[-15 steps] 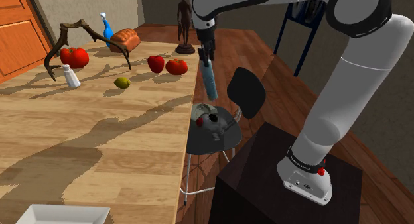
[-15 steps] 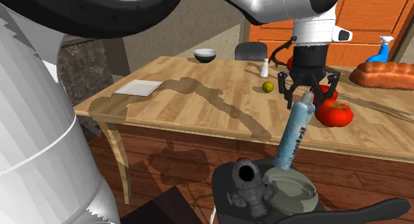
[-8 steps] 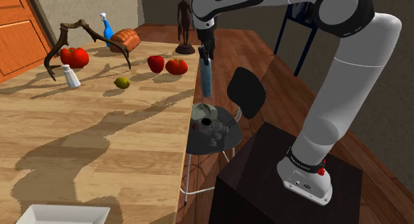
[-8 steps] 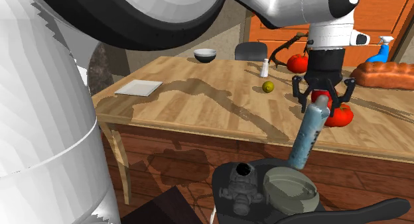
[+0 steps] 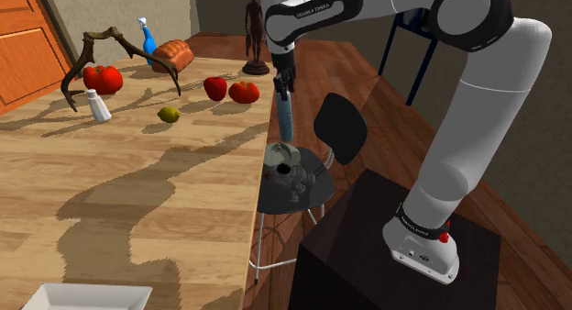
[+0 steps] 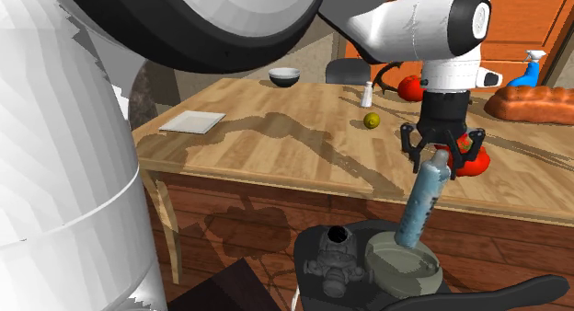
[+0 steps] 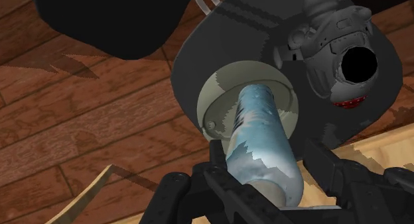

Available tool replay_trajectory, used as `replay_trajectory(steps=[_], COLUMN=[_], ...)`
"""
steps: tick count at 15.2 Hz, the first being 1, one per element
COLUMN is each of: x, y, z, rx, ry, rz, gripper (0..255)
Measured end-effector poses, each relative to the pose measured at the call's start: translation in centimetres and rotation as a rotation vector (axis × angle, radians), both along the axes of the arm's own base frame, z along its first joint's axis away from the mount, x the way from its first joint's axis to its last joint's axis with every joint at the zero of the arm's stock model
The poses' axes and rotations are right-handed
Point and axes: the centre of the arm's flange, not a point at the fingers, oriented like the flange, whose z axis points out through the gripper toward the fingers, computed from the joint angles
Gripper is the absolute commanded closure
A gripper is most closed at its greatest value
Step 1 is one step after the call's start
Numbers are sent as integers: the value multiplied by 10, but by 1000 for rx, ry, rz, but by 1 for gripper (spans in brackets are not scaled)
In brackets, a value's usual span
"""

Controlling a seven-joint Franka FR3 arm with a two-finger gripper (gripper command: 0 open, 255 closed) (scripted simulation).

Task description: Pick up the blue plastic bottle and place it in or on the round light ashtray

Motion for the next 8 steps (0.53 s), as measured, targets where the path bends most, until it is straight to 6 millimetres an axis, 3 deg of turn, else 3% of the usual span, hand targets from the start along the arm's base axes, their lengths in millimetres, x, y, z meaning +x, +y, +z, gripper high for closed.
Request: replay_trajectory(steps=[8], x=[-2], y=[0], z=[-43], rx=[0], ry=[0], rz=[0], gripper=[255])
